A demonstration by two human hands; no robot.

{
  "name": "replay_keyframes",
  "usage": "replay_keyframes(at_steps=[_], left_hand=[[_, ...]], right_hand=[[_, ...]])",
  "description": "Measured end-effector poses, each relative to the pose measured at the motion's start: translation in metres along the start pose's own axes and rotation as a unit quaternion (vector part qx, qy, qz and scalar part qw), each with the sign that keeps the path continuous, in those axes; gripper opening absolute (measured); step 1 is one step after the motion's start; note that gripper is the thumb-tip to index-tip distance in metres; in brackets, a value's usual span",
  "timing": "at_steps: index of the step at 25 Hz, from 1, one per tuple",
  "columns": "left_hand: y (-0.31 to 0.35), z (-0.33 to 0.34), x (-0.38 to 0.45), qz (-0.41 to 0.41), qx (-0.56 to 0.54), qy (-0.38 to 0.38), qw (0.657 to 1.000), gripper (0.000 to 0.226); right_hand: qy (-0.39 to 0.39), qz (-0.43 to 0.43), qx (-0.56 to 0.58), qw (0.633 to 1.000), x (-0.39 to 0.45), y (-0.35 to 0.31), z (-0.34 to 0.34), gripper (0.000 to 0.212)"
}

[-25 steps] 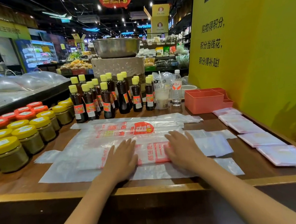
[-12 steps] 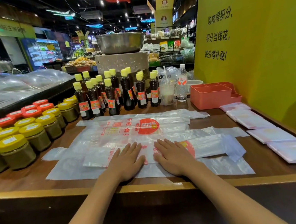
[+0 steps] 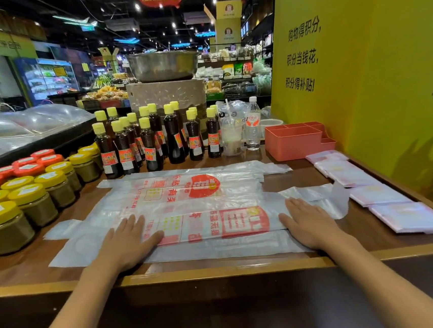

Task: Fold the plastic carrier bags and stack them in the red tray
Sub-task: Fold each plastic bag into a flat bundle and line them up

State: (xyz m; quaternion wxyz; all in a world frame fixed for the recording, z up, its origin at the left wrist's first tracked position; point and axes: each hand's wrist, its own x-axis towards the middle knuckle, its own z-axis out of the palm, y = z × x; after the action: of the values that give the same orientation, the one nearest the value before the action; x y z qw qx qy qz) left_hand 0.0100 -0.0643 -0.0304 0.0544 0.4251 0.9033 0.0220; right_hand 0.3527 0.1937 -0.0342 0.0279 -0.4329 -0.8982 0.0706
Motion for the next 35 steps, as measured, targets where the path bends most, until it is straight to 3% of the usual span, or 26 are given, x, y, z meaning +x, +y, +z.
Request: replay_keyframes(at_steps=[3, 6, 9, 13, 18, 21, 26, 30, 35], left_hand=[[0.003, 0.0, -0.004, 0.002, -0.002, 0.035, 0.999, 0.108], [0.009, -0.003, -0.009, 0.092, -0.052, 0.1, 0.989, 0.118], [0.013, -0.007, -0.017, 0.167, -0.127, 0.086, 0.974, 0.115], [0.013, -0.011, -0.022, 0.143, -0.152, 0.053, 0.977, 0.118], [0.02, -0.018, -0.032, 0.145, -0.142, 0.048, 0.978, 0.104], [0.018, -0.02, -0.03, 0.147, -0.132, 0.038, 0.979, 0.107], [0.023, -0.025, -0.031, 0.158, -0.064, 0.037, 0.985, 0.068], [0.02, -0.03, -0.032, 0.145, -0.092, 0.04, 0.984, 0.043], [0.001, -0.051, -0.041, 0.152, -0.046, 0.035, 0.987, 0.027]], right_hand=[[0.059, -0.005, 0.022, 0.998, -0.005, -0.006, -0.004, 0.069], [0.146, -0.075, 0.055, 0.985, -0.014, -0.013, -0.013, 0.062], [0.112, -0.163, 0.063, 0.978, -0.028, -0.026, -0.021, 0.052], [0.054, -0.142, 0.088, 0.984, -0.037, -0.028, -0.027, 0.058], [0.047, -0.123, 0.084, 0.988, -0.034, -0.024, -0.023, 0.067], [0.059, -0.122, 0.044, 0.99, -0.034, -0.027, -0.025, 0.061], [0.08, -0.134, 0.002, 0.988, -0.033, -0.032, -0.027, 0.047], [0.08, -0.154, -0.005, 0.985, -0.037, -0.028, -0.031, 0.058], [0.134, -0.191, -0.025, 0.972, -0.041, -0.03, -0.042, 0.032]])
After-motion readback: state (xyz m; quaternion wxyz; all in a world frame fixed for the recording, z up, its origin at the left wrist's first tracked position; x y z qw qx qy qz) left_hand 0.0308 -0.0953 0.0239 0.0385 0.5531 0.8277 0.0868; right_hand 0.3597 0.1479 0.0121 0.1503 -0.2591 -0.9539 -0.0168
